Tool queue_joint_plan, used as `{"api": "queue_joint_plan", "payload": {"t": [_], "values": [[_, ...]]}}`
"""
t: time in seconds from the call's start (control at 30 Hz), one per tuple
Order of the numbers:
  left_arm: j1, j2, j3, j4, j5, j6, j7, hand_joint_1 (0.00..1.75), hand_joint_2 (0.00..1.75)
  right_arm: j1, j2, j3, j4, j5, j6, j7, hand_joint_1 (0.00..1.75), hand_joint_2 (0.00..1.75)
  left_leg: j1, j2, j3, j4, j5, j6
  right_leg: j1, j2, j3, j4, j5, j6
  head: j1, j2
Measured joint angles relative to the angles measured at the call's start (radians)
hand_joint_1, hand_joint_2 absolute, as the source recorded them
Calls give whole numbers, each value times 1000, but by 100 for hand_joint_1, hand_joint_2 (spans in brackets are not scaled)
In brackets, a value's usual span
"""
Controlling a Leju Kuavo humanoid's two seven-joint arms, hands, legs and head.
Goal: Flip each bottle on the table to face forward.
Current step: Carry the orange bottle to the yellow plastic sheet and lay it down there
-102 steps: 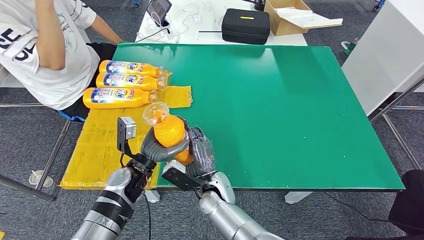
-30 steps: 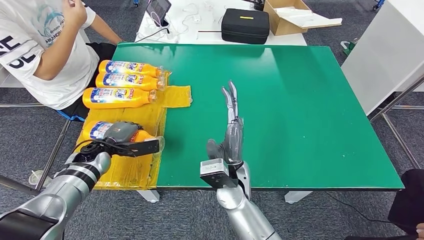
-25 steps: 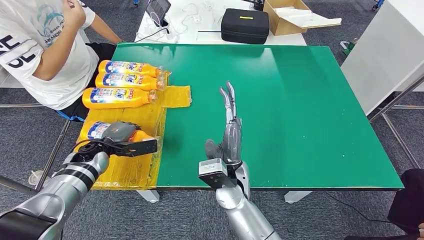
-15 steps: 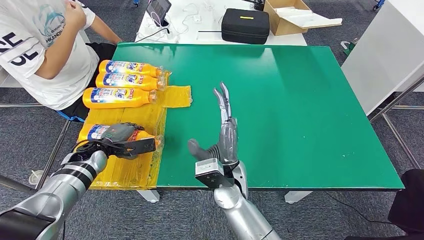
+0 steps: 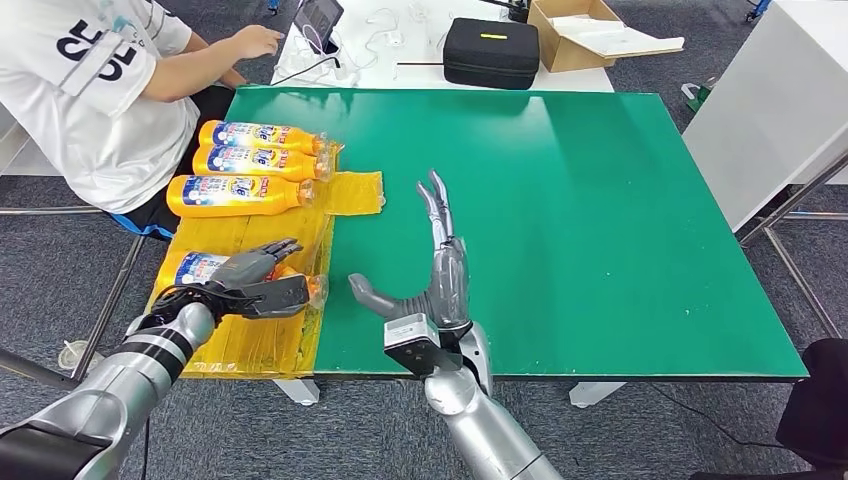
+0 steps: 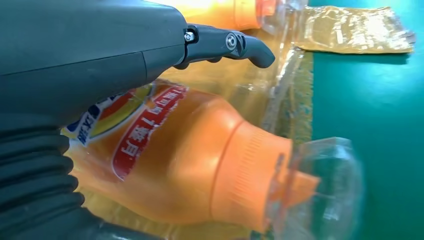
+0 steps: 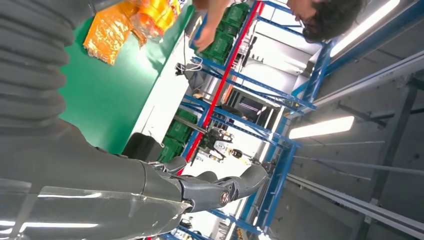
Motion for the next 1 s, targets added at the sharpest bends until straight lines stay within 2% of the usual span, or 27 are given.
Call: {"api": "queue_joint_plan", "payload": {"t": [0.13, 0.23, 0.4, 0.5, 0.57, 0.67, 0.8, 0.9, 1.0], "values": [[12, -2, 28, -6, 66, -3, -40, 0, 0, -1, 0, 0, 12, 0, 0, -2, 0, 175, 0, 0, 0, 0, 0, 0, 0, 0, 0, 0, 0, 0, 0, 0], [32, -6, 61, -21, 139, 43, -74, 0, 0, -1, 1, 0, 20, 1, 0, -3, 0, 175, 0, 0, 0, 0, 0, 0, 0, 0, 0, 0, 0, 0, 0, 0], [93, -56, 207, -108, 356, 329, -104, 0, 0, -1, 8, -1, 32, 12, -9, 6, 0, 175, 0, 0, 0, 0, 0, 0, 0, 0, -1, 0, 0, 0, 0, 0], [151, -96, 306, -253, 546, 515, -107, 0, 0, 2, 16, -1, 40, 23, -22, 21, 0, 175, 0, 0, 0, 0, 0, 0, 0, 0, -1, 0, 0, 0, 0, 0], [191, -123, 362, -373, 673, 572, -107, 0, 0, 10, 19, -1, 45, 33, -33, 25, 0, 175, 0, 1, 0, 0, 0, 0, 0, 0, -1, 0, 0, 0, 0, 0], [239, -155, 427, -530, 777, 564, -108, 0, 0, 29, 20, -3, 50, 47, -40, 23, 0, 175, 0, 0, 0, 0, -1, 0, 0, 0, -1, 0, 0, 0, 0, 0], [313, -204, 487, -704, 856, 461, -109, 0, 0, 71, 20, -31, 39, 77, -44, 3, 0, 175, 0, 0, 0, 0, -1, 0, 0, 0, -1, -1, 0, 0, 0, 0], [385, -248, 504, -818, 860, 425, -109, 0, 0, 118, 20, -72, 6, 98, -45, -4, 0, 175, 0, 0, -1, 0, -1, 0, 0, 0, -1, -1, 0, 0, 0, 0], [473, -281, 496, -923, 834, 427, -109, 0, 0, 177, 22, -117, -48, 124, -47, -14, 0, 175, -1, 0, -1, 0, -2, 0, -1, 0, -1, -1, -1, 0, 0, 0]]}}
